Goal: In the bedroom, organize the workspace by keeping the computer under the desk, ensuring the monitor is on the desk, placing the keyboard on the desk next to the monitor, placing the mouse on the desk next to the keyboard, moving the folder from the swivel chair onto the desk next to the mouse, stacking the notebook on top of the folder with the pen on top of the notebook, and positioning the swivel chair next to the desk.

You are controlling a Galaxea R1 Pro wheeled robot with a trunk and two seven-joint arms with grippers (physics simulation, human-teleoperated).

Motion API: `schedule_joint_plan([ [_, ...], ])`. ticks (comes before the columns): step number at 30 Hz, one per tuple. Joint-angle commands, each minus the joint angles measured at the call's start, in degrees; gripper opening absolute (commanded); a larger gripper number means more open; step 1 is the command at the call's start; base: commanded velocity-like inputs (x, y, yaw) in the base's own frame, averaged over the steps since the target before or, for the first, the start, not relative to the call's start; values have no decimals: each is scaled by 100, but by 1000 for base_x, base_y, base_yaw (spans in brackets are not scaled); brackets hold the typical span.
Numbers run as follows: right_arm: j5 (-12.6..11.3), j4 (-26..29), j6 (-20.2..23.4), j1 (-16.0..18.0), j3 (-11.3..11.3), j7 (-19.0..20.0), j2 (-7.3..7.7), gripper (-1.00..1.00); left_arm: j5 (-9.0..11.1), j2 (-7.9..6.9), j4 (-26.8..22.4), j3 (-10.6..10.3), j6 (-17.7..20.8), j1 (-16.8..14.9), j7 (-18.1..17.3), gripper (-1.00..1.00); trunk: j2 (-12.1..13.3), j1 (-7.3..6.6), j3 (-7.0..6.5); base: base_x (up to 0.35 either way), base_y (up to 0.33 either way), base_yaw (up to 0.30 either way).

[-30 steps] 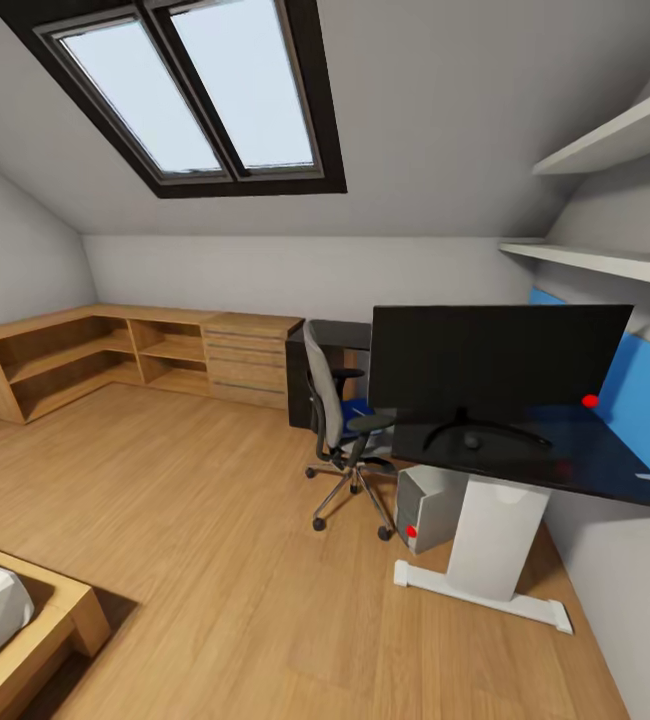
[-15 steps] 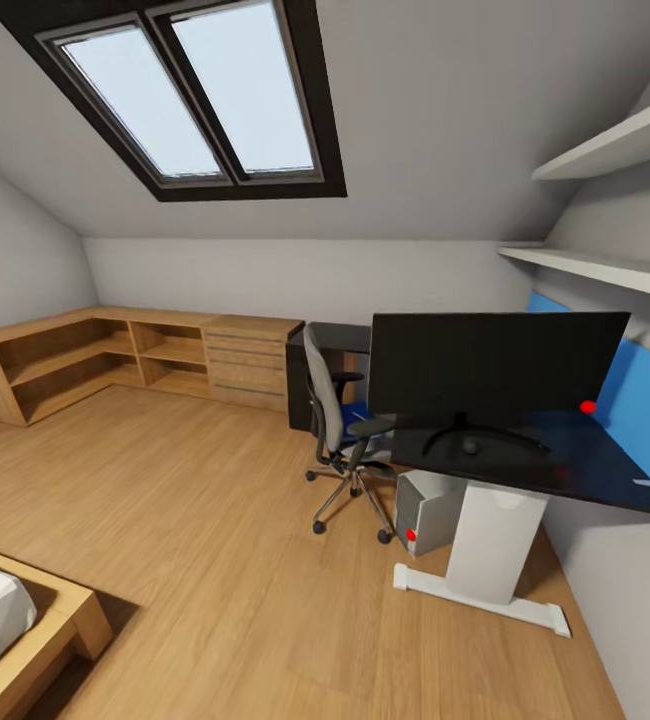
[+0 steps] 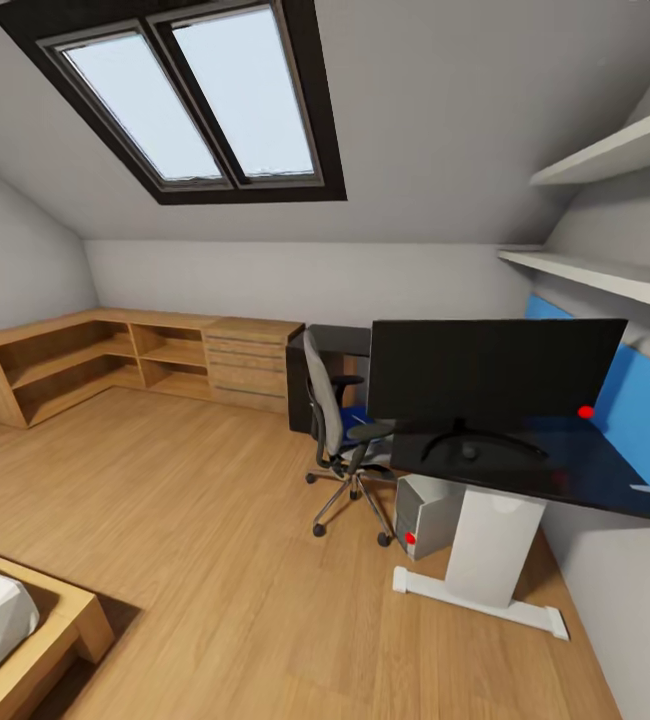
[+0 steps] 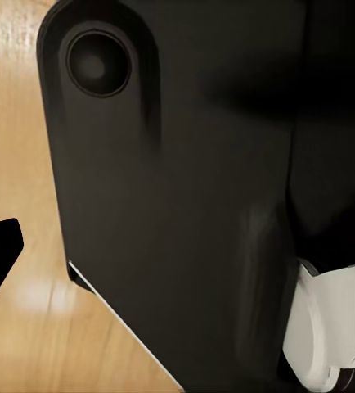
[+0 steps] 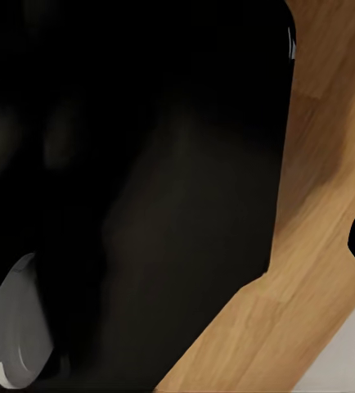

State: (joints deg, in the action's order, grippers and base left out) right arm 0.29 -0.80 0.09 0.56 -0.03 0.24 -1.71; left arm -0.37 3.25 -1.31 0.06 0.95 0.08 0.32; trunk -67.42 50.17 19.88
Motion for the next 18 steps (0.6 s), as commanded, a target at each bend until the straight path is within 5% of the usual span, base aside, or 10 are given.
schedule_joint_plan([
  [1, 4, -8, 1, 6, 1, 3, 0, 100, -2, 1, -9, -2, 10, 1, 3, 100, 38, -23, -13, 0, 0, 0],
  [14, 6, 9, -133, 6, -17, -7, 25, 100, 2, 1, -32, -9, -96, 1, 3, 100, 560, -308, -247, 0, 0, 0],
  [16, 6, 9, -311, 6, -17, -9, 23, 100, 2, 1, -34, -8, -355, 1, 6, 100, 640, -352, -282, 0, 0, 0],
  [17, 6, 9, -666, 6, -19, -13, 17, 100, 0, 1, -35, -3, -924, 1, 15, 100, 680, -374, -300, 0, 0, 0],
  [18, 6, 9, -772, 6, -18, -13, 15, 100, -1, 1, -35, -2, -1073, 1, 16, 100, 720, -396, -318, 0, 0, 0],
])
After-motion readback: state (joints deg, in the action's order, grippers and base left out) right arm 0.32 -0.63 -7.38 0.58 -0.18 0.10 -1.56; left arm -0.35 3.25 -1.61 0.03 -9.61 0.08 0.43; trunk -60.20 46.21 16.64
